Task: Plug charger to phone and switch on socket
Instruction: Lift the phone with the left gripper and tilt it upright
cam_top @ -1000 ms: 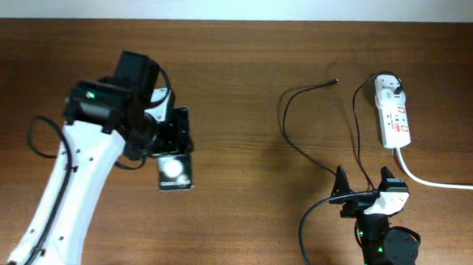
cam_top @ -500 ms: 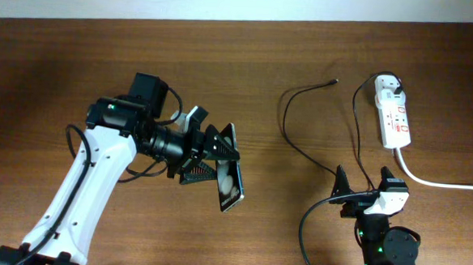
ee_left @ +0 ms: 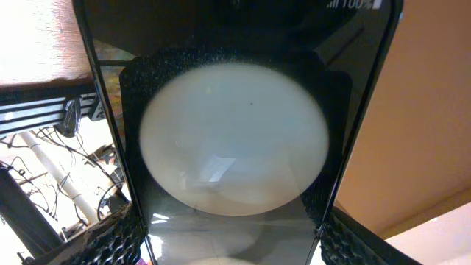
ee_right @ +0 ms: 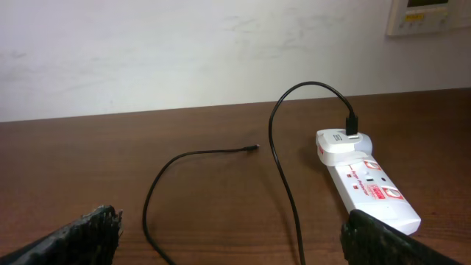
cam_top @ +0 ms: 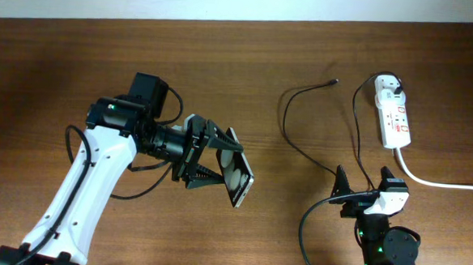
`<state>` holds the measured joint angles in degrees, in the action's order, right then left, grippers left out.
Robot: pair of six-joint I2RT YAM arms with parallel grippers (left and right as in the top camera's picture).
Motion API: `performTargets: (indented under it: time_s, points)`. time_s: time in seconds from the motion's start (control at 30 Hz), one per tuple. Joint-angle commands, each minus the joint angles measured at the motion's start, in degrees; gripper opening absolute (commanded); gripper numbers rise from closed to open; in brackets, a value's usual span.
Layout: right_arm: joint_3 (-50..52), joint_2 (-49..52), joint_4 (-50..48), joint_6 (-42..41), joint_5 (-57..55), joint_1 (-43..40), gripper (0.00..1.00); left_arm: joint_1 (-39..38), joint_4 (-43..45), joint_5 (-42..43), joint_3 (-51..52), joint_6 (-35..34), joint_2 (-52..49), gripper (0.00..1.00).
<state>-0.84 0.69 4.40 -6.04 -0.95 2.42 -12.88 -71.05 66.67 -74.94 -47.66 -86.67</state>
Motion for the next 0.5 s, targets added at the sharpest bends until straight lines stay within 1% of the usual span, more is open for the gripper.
performTargets:
  time_s: [0.0, 0.33, 0.4, 0.47]
  points:
    - [0.52, -0.33, 0.11, -0.17, 0.13, 0.2, 0.99, 0.28, 0.15, 2.99, -0.07, -0.5, 0.92, 0.65]
    - [0.52, -0.33, 0.11, -0.17, 0.13, 0.2, 0.99, 0.28, 0.59, 2.56, -0.07, -0.46, 0.92, 0.64]
    - [0.52, -0.33, 0.11, -0.17, 0.13, 0.2, 0.99, 0.28, 1.95, 2.34, -0.07, -0.24, 0.92, 0.64]
    - [0.52, -0.33, 0.11, -0.17, 0.13, 0.2, 0.99, 0.28, 3.13, -0.37, -0.07, -0.24, 0.92, 0.63]
